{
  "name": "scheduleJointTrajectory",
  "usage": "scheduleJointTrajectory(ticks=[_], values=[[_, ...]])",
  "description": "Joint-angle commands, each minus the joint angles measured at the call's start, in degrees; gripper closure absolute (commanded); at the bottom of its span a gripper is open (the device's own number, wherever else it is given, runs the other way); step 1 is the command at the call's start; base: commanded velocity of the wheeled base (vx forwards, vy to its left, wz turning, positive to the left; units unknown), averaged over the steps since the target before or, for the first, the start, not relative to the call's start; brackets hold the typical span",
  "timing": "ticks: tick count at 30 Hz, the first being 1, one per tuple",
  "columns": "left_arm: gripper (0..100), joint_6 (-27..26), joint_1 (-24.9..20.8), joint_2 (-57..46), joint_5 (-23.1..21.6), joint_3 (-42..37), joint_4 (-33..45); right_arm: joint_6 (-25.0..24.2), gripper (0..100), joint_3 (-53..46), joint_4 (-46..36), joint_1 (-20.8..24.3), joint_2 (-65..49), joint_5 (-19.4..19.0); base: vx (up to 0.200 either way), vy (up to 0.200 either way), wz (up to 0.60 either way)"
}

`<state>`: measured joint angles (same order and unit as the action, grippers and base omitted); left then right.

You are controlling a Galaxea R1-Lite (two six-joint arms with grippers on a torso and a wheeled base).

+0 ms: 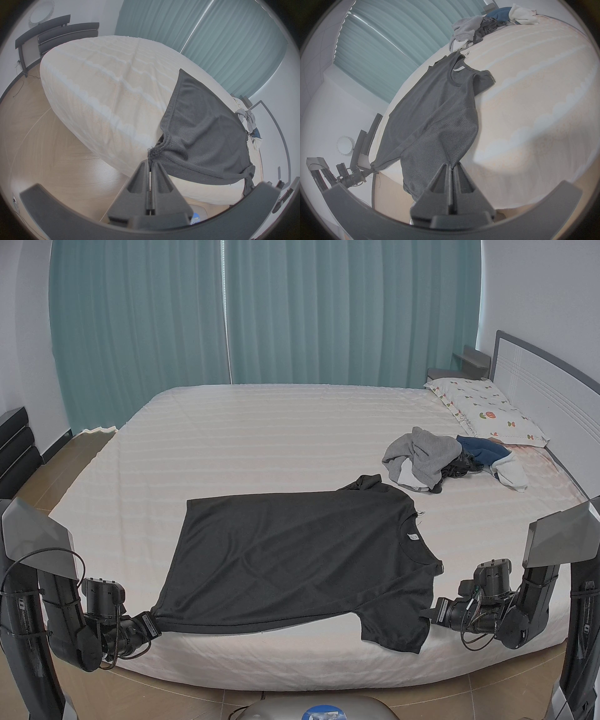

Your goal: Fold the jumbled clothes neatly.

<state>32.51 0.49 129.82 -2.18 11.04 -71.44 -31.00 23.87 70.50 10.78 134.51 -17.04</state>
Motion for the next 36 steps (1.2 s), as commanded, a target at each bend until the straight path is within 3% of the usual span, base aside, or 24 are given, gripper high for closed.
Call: scheduleJointTrajectory(ticks=[1,16,23,36], values=[[100,0.0,0.0,-0.1,0.1,-0.1,0.0,0.2,100,-0.7,-0.4,-0.3,-2.0,0.4,0.0,0.0,0.0],[100,-1.3,0.1,-1.2,0.9,-2.1,-2.6,3.5,100,-15.3,0.3,-0.7,-11.6,0.5,0.0,0.0,0.0],[100,-5.4,0.7,-1.1,1.0,-5.9,-8.5,3.7,100,-18.2,0.3,-0.2,-13.7,0.6,0.0,0.0,0.0],[100,-9.1,0.7,-1.3,1.0,-8.4,-8.7,5.2,100,-21.9,0.4,0.0,-14.9,0.8,0.0,0.0,0.0]])
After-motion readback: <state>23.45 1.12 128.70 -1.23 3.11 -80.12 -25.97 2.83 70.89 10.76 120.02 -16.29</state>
